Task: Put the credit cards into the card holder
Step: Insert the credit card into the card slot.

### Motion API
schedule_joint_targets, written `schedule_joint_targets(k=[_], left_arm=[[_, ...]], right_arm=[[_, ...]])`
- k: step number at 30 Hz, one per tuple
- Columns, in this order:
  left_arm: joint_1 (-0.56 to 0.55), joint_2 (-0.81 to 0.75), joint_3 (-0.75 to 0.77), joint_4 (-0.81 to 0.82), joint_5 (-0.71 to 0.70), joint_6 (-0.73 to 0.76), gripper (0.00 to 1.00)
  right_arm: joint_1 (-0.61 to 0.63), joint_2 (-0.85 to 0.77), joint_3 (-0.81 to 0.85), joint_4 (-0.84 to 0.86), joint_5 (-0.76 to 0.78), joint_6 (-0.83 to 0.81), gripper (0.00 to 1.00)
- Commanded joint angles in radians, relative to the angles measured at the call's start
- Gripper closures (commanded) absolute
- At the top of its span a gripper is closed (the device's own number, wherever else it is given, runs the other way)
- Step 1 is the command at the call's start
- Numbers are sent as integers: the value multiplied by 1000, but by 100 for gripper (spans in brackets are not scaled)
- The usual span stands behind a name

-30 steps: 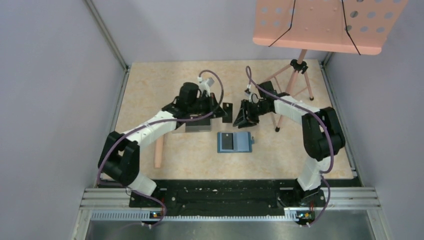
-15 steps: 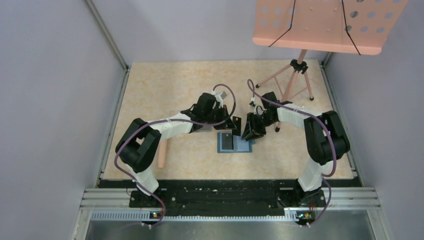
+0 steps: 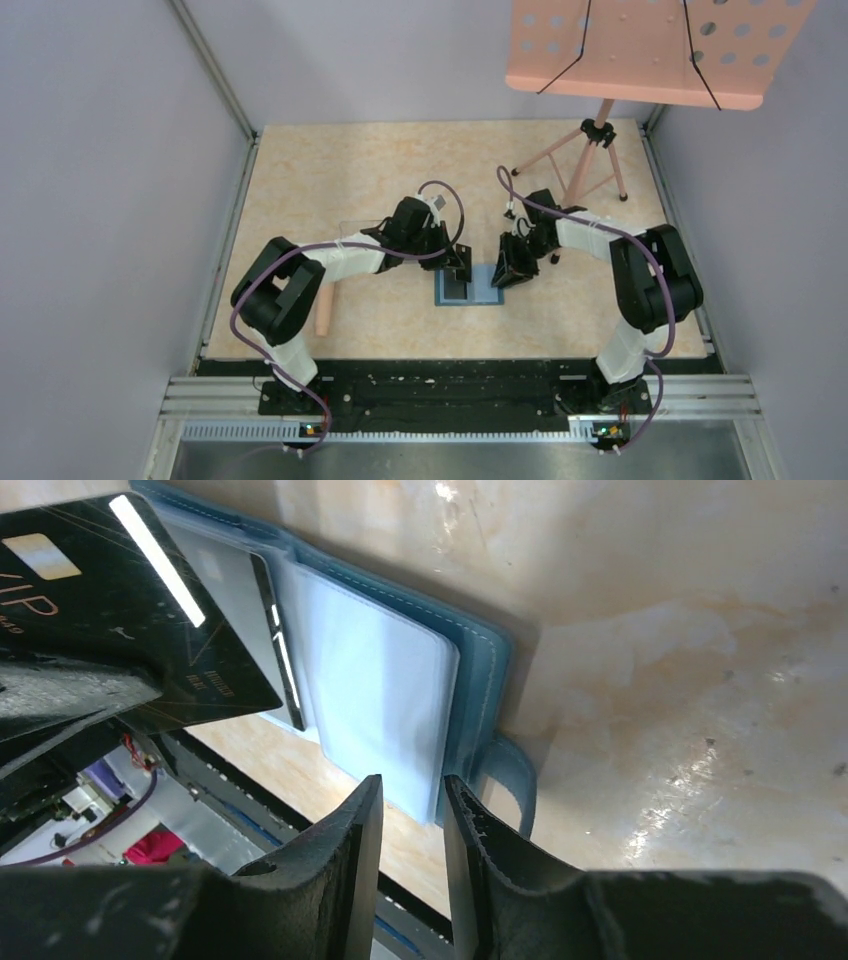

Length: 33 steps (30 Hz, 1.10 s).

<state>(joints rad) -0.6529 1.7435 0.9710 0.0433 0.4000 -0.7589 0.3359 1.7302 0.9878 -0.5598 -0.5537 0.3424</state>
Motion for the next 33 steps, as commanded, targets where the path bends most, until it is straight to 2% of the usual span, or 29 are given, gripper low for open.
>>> schedule_joint_targets(k=[1,15,33], left_arm=[[-4,-6,-7,23,-15,-7,100],[-4,64,-6,41,8,-57,100],[-5,18,-84,176,49,-179,100]], right_arm=[[-12,-57,-15,-2,47,13,72],[-54,-79,-95,53,42,89,75],[-59,-85,-152,94,6,121,76]])
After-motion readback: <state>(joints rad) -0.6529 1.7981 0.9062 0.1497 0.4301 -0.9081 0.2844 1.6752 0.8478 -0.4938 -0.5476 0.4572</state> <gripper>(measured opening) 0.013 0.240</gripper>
